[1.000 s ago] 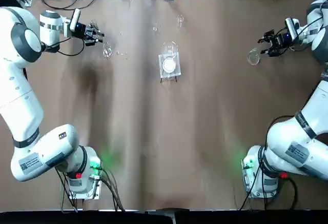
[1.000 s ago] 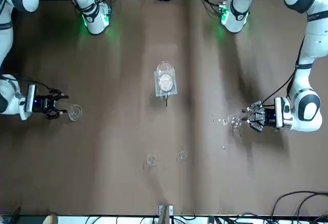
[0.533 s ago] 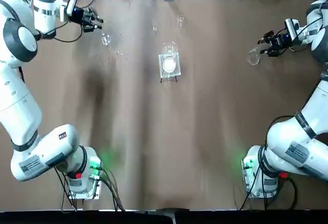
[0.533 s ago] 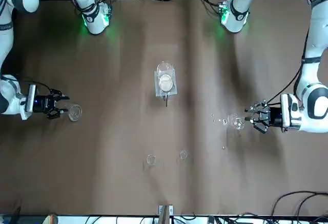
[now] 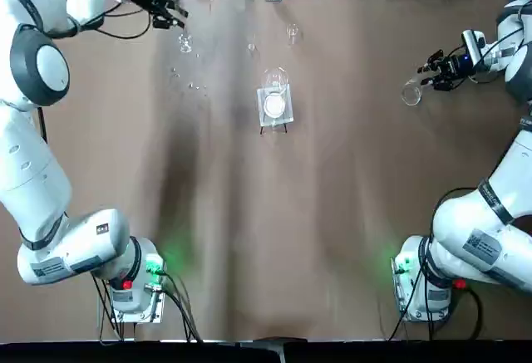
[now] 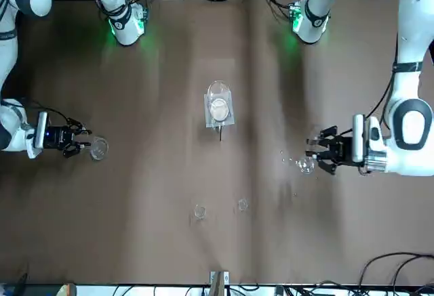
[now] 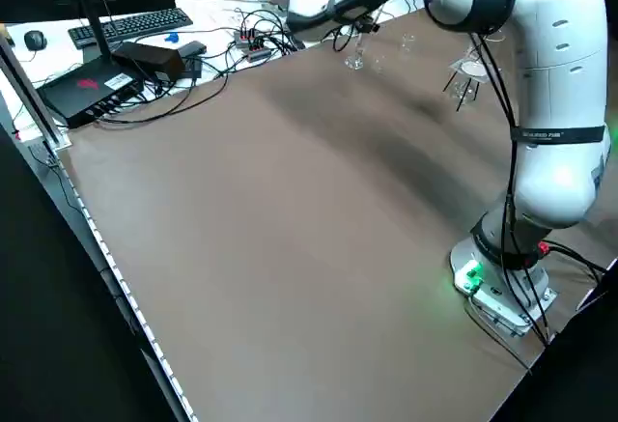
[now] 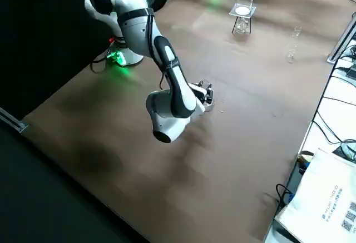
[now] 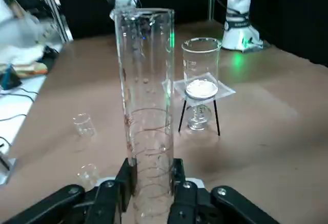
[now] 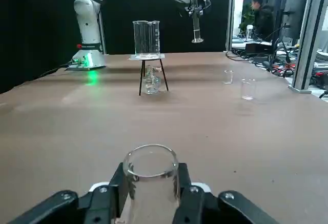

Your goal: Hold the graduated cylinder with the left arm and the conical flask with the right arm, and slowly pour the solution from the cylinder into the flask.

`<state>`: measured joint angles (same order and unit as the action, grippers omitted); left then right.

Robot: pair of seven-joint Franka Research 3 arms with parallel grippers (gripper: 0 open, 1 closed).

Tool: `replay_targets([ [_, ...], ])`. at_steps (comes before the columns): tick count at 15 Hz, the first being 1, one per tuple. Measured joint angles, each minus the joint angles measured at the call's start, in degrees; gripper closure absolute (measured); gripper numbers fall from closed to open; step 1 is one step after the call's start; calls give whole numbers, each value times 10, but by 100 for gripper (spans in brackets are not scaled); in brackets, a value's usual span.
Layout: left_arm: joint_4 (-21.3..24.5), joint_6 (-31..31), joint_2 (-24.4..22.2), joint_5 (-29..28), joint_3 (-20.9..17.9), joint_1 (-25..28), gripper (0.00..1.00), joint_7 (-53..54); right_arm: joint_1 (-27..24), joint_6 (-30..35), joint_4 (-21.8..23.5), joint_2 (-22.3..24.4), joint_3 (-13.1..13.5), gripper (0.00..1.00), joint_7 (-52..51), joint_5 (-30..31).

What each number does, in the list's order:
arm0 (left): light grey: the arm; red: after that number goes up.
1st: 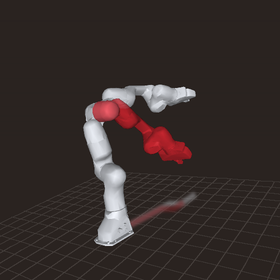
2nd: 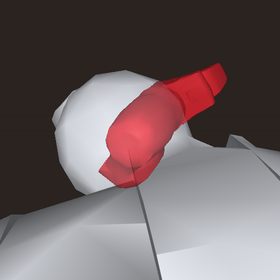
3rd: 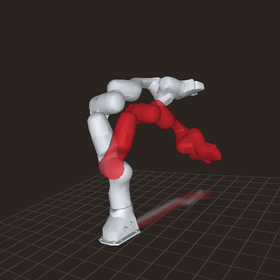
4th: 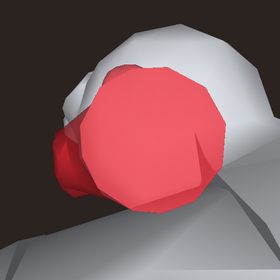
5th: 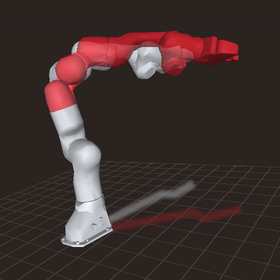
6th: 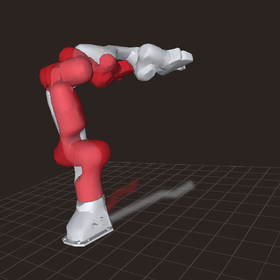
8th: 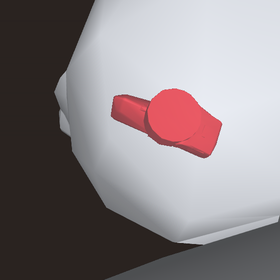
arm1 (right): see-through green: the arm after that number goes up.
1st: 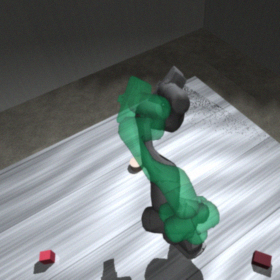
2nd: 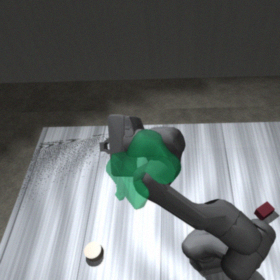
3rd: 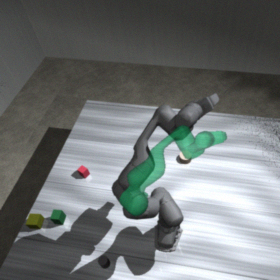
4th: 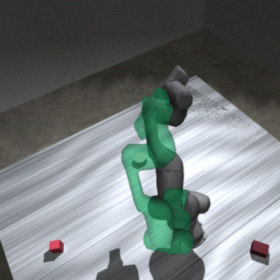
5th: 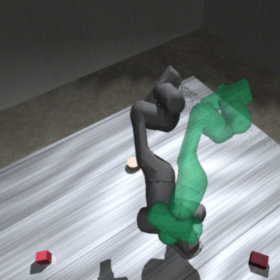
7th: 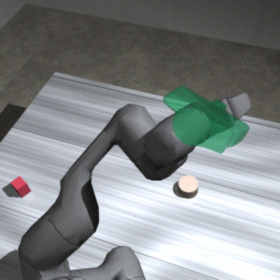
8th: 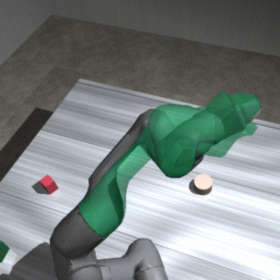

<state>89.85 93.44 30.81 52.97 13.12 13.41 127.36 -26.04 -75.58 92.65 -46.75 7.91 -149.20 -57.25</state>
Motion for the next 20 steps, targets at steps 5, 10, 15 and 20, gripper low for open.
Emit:
replay_targets([
  [5,0,45,-41,-57,1,-74,66,-89,0,0,0,0,0,55,0,-7],
  [10,1,85,-76,-143,1,-161,66,-204,-3,16,0,-9,2,55,-22,-45],
  [15,1,101,-97,-212,1,-216,66,-284,-7,24,0,-28,2,55,-50,-54],
  [20,2,139,-105,-291,1,-274,66,-377,-13,37,-1,-30,2,55,-53,-56],
])
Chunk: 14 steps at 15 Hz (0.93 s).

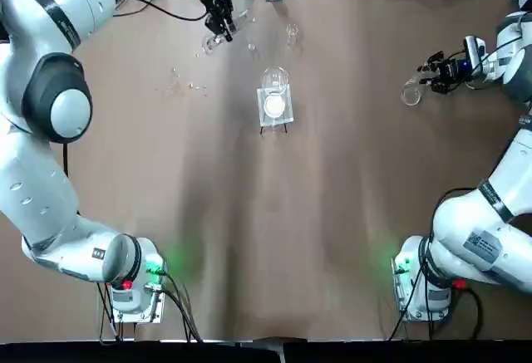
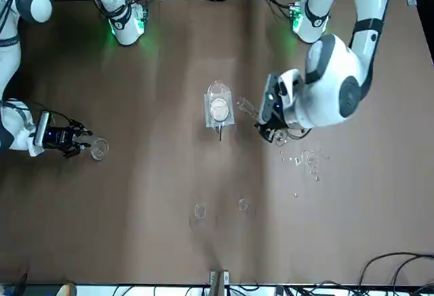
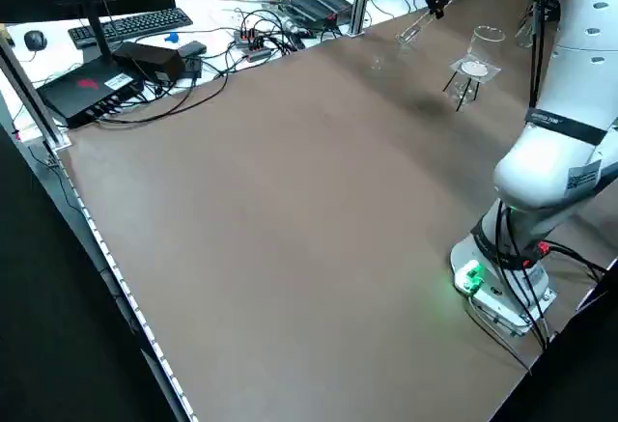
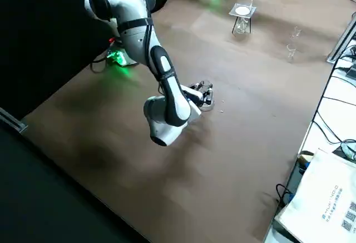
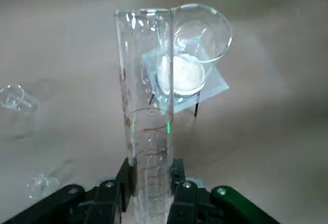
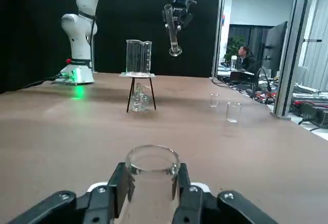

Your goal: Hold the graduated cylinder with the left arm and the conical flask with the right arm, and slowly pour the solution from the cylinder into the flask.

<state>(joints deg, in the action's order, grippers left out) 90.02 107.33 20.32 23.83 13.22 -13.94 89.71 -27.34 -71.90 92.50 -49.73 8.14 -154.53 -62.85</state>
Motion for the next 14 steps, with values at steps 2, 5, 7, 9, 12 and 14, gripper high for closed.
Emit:
replay_targets([
  [2,0,13,0,-42,0,-19,66,-38,-1,7,-1,0,0,55,0,-3],
  [5,0,17,0,-82,0,-38,66,-58,-2,9,-1,-1,0,55,-2,-6],
  [7,0,17,0,-89,0,-43,66,-59,-2,11,0,-6,0,55,-6,-7],
  [9,0,17,0,-89,1,-48,66,-59,-2,16,0,-12,-1,55,-8,-11],
  [12,0,17,0,-92,1,-59,66,-59,-2,18,0,-16,-1,55,-8,-12],
  [14,0,17,0,-115,1,-74,66,-62,-2,19,-1,-16,-1,57,-8,-13],
])
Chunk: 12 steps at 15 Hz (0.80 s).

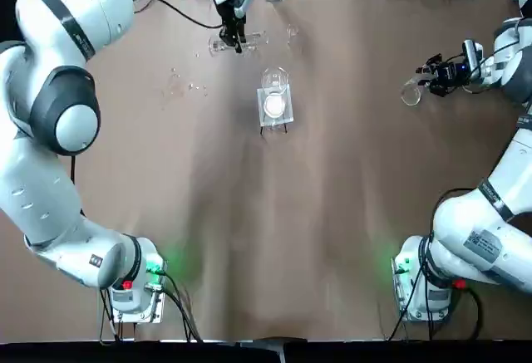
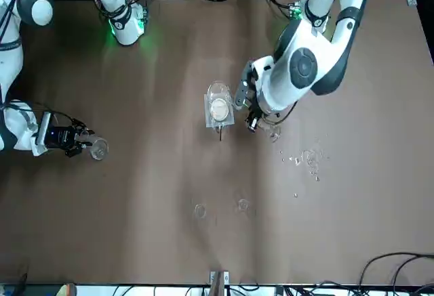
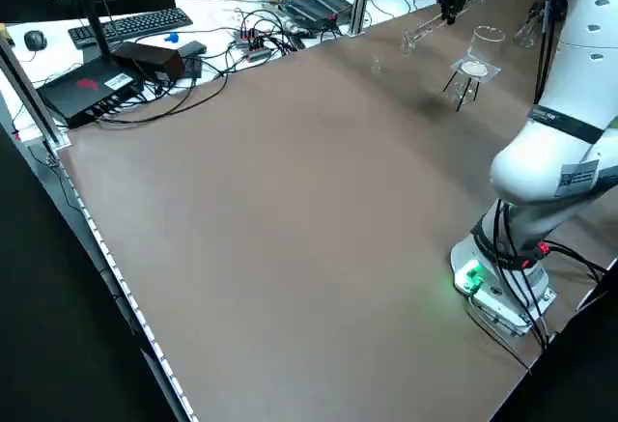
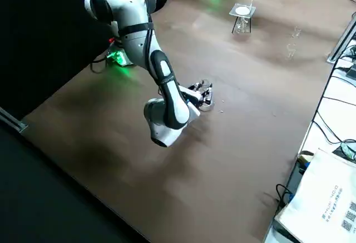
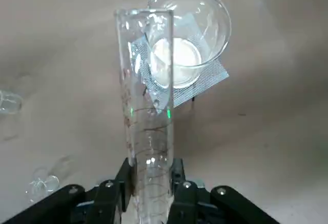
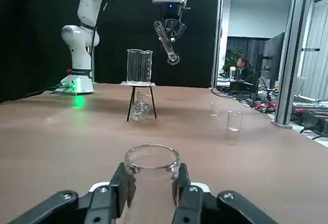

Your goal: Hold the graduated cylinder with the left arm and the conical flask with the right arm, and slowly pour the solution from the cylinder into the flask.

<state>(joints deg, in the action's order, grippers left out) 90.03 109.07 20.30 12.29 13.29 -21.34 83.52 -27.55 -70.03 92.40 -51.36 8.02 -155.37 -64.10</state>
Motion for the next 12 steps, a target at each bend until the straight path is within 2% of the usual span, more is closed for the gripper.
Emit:
replay_targets([
  [1,0,0,0,-9,0,-4,66,-5,0,1,0,0,0,62,0,0],
  [6,1,0,0,-65,1,-24,66,-46,-2,0,-2,0,1,61,0,0],
  [12,2,0,0,-97,3,-42,66,-52,-1,-2,-20,15,0,61,1,-2],
])
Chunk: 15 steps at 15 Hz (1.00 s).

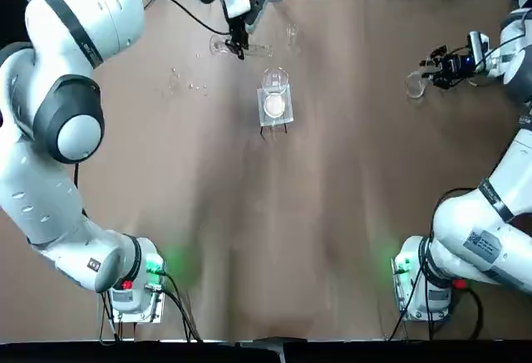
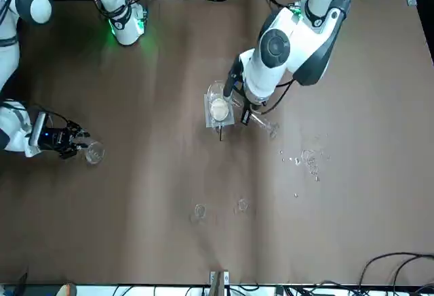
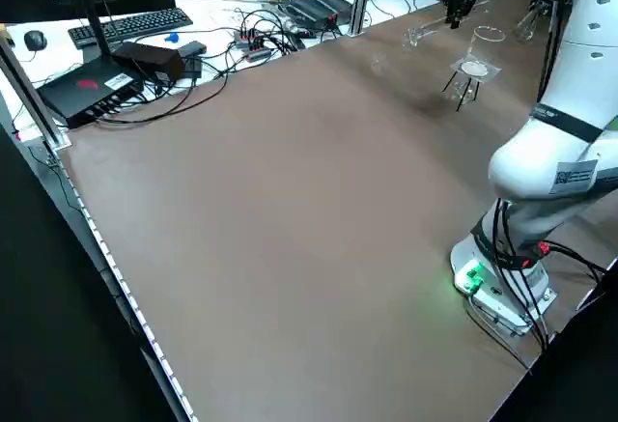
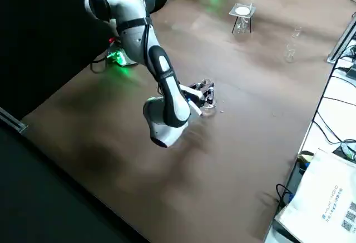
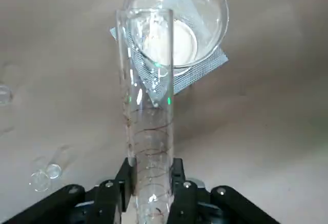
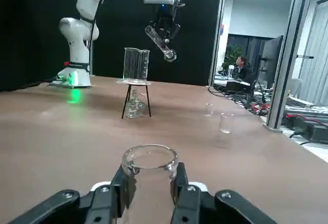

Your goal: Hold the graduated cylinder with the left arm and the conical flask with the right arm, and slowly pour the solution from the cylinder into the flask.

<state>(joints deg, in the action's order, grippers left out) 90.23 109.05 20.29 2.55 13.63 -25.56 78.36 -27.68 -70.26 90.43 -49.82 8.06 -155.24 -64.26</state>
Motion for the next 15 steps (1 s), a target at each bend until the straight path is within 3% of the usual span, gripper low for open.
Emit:
replay_targets([
  [8,3,-1,0,-39,1,-19,66,-2,30,-14,-33,74,3,61,108,3],
  [15,5,-3,0,-102,1,-45,66,-34,87,-45,-107,118,7,61,253,13],
])
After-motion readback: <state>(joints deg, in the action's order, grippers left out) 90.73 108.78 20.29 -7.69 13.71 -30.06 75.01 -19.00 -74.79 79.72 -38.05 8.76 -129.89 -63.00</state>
